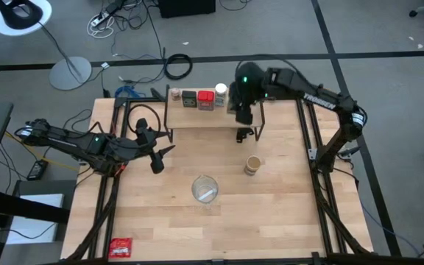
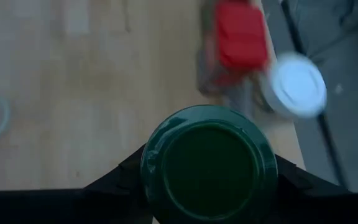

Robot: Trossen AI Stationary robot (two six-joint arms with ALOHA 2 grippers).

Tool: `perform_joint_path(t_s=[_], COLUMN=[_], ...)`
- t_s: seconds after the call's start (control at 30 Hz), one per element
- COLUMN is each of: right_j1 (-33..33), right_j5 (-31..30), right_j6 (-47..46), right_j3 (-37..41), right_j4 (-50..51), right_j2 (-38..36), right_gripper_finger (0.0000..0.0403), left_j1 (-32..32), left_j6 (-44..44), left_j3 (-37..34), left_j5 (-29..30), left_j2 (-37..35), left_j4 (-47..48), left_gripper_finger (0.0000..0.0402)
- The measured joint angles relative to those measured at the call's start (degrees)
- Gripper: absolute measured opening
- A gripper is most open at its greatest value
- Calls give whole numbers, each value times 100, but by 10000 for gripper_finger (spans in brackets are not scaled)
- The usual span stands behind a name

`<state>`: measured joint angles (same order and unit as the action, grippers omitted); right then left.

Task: Shelf spices
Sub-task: Put the green seasoning bottle on the shelf

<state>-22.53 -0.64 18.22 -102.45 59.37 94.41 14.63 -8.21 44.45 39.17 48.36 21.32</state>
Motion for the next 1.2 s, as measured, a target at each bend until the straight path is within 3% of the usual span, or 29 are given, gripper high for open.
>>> perform_joint_path(t_s=[0.3, 1.2], right_j1=[-908, -1224], right_j5=[936, 970], right_j6=[294, 452], right_j3=[521, 572], right_j4=[-487, -823], right_j2=[66, 402], right_gripper_finger=[192, 192], left_j1=[0, 0], left_j6=[22, 24], left_j3=[0, 0], left_j5=[-9, -16], left_j2=[0, 0], left_j4=[0, -44], left_gripper_finger=[241, 241])
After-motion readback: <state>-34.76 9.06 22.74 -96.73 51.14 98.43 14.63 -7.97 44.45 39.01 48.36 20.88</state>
